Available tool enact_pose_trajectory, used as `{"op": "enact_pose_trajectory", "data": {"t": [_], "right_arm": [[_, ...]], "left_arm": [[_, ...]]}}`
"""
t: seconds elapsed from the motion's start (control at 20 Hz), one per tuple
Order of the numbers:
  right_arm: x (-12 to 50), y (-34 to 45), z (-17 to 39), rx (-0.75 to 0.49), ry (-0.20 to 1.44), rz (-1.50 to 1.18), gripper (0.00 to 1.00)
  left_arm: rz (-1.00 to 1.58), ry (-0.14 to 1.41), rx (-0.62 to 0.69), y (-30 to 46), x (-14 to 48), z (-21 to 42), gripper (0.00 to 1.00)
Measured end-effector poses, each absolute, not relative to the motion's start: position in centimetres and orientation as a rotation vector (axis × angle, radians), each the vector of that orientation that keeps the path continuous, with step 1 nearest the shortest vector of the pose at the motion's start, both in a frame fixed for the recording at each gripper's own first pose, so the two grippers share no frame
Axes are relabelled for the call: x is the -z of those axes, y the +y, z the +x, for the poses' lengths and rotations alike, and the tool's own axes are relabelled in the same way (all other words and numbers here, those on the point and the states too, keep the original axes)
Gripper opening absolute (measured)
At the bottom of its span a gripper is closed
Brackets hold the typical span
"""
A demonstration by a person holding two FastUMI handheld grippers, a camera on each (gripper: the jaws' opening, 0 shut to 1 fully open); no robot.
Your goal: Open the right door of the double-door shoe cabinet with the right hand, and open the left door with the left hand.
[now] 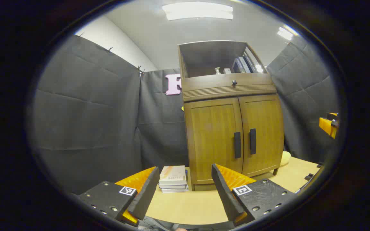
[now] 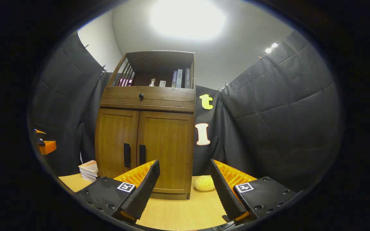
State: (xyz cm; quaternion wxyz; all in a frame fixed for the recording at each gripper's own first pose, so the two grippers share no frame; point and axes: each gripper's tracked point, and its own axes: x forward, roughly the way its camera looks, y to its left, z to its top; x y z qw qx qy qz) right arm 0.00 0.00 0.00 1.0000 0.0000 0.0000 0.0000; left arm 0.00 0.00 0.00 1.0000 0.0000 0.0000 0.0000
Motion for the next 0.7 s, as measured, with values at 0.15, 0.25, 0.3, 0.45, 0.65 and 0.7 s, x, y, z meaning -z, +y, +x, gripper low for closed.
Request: {"op": "enact_pose_trajectory", "data": {"t": [0.15,0.25,0.3,0.45,0.65,0.7], "right_arm": [[0.1,-0.1,-0.1,0.011,0.003,0.0,0.96],[0.2,-0.2,0.0,0.013,0.01,0.007,0.96],[0.2,-0.3,-0.1,0.015,0.011,0.012,0.96],[0.0,-0.4,-0.1,0.013,0.015,0.025,0.96],[-0.2,-0.4,-0.3,0.01,0.008,0.025,0.97],[-0.2,-0.5,-0.3,0.009,0.007,0.026,0.97]], "left_arm": [[-0.003,-0.002,-0.001,0.7,-0.3,0.1,0.93],[-0.006,-0.004,0.001,1.0,-0.3,0.2,0.93],[-0.007,-0.006,0.001,1.2,-0.3,0.1,0.93],[-0.01,-0.01,-0.006,1.8,-0.5,0.0,0.93],[0.0,-0.014,-0.016,2.5,-0.8,0.0,0.93],[0.001,-0.014,-0.017,2.7,-0.9,-0.1,0.93]]}}
